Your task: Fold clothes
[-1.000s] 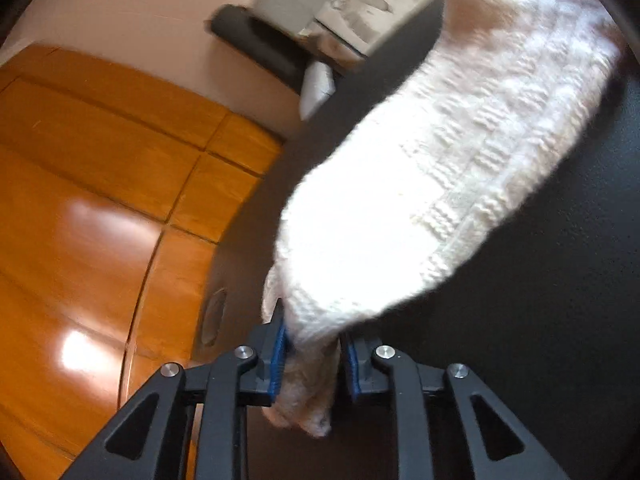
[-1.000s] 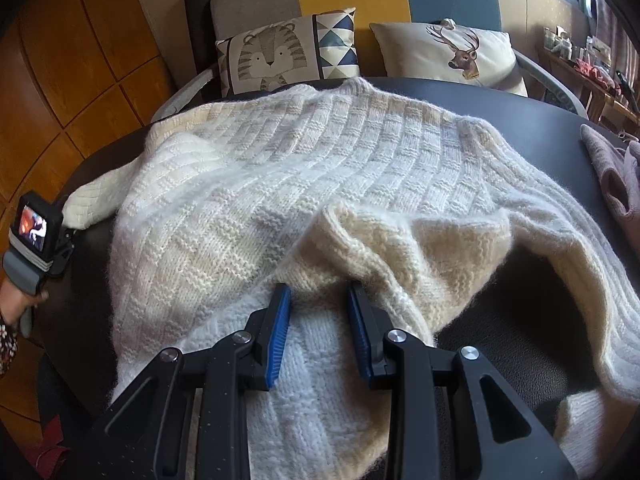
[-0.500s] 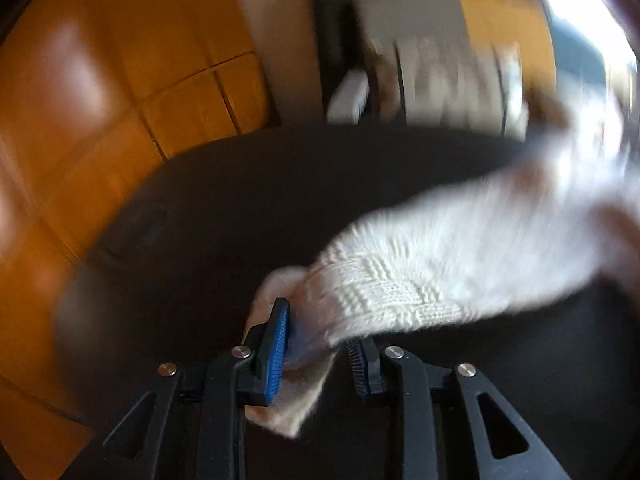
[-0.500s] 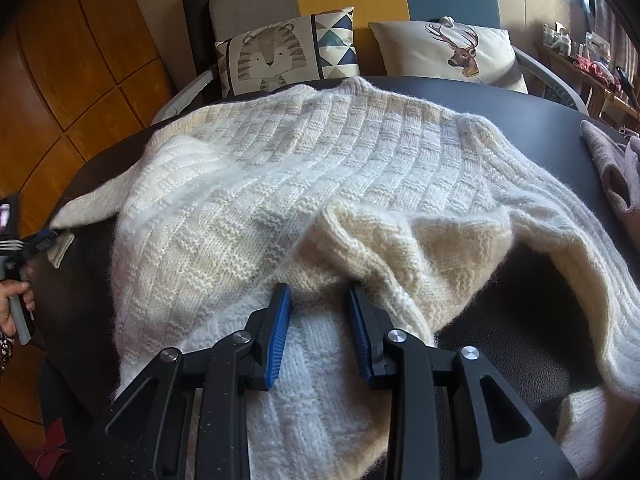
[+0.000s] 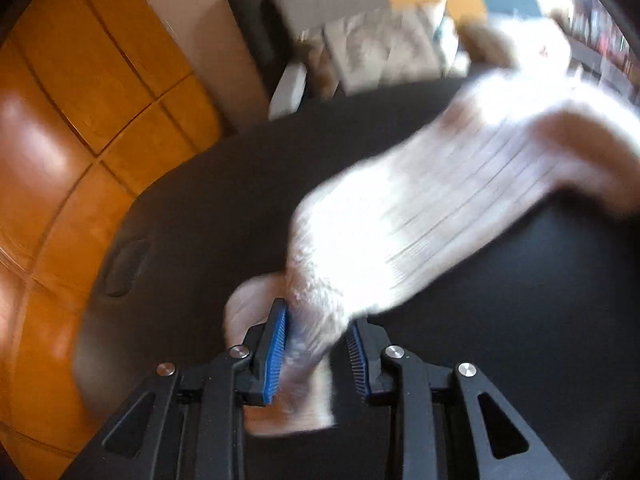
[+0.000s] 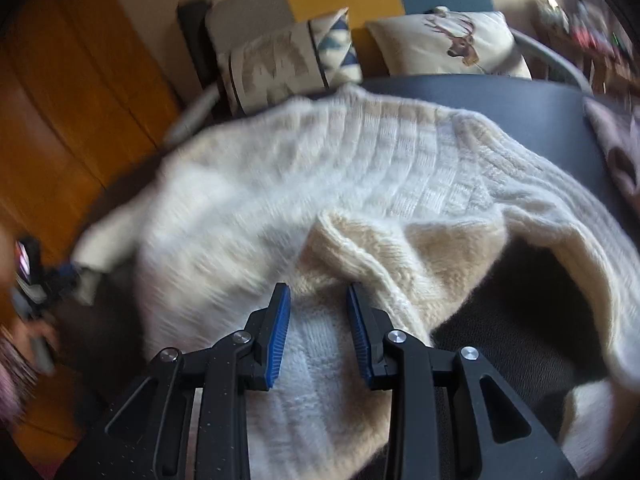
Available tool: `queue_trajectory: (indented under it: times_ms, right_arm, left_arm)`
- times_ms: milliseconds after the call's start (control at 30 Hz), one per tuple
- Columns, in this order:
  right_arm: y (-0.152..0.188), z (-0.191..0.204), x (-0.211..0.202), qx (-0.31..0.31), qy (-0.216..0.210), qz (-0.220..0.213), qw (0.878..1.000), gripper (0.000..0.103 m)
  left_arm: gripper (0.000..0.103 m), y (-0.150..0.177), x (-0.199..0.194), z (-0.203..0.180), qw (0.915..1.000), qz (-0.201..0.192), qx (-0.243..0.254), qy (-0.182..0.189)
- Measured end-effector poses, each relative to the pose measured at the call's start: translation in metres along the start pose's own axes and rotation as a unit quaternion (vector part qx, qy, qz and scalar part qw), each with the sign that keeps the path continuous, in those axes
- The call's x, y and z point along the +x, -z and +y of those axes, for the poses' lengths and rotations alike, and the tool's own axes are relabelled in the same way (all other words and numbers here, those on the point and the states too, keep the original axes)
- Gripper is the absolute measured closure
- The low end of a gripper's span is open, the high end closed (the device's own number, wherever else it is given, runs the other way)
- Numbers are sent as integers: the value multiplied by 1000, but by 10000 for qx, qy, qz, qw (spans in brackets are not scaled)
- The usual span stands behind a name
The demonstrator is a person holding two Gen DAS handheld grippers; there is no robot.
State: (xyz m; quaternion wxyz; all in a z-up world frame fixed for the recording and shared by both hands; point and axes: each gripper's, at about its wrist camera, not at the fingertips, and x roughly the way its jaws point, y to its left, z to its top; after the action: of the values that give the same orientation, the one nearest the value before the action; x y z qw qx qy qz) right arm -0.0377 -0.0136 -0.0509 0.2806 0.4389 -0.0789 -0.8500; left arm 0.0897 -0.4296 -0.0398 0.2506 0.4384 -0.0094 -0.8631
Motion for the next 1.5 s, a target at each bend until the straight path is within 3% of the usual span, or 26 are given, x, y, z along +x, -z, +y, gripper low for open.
queue_trajectory:
  times_ms: [33,100,133,167,200,267,367,433,533,567,600,633,800,967,1233,1300,1500]
  right_arm:
    - [0,2,-13,-66,-49,-186,9998,71]
    - [3,9,-33,-316,-44,-410,9986,65]
    - [6,14,-40,-451,-15,-390,9982,48]
    - [10,17,-45,-541,-17,-289,9981,38]
    - [15,20,-48,-609,-47,-165,9980,30]
    - [25,26,-54,-736,-113,38,9972,30]
    - [44,33,-55,-910,-5,356,9952,30]
    - [56,36,-46,-944,73,685,9931,30]
    - [66,39,-26,-934,165,1039,9901,30]
    - [69,39,-17,-932,234,1160,9886,33]
    - [71,39,-9,-914,219,1245,9878,65]
    - [71,37,-3,-793,64,1278,9886,89]
    - [55,16,4,406,-988,1195,9871,90]
    - [29,-3,-9,1649,-2366,878,9535,90]
    - [-1,-42,-22,2485,-2493,46,9360,90]
    - [-9,-52,-25,2683,-2501,-166,9302,90]
    - [-31,-82,-34,3263,-2509,-800,9078,90]
  left_arm:
    - [74,-2,-11,1,9983,-72,-403,416]
    - [74,-6,-27,2,9834,-117,-1242,1316]
    - [74,-5,-31,-3,9724,-74,-1522,1769]
    - [74,-5,-36,-18,9662,-31,-1562,2049]
    - [74,-4,-40,-35,9622,10,-1520,2259]
    - [74,-2,-51,-86,9643,9,-990,2457]
    - [74,14,-69,-160,9585,90,-341,2827]
    - [74,21,-76,-192,9534,298,-181,2995]
    - [74,27,-67,-223,9446,587,-315,3215]
    - [74,26,-62,-226,9440,650,-454,3202]
    - [74,26,-58,-227,9424,697,-614,3213]
    - [74,32,-56,-227,9392,730,-807,3256]
    - [74,39,-49,-212,9156,731,-1603,3614]
    - [73,46,-49,-210,8787,422,-2276,4174]
    - [66,42,-46,-221,8209,316,-2733,5005]
    - [65,41,-46,-214,8115,274,-2875,5080]
    - [64,41,-49,-225,8322,386,-2464,4952]
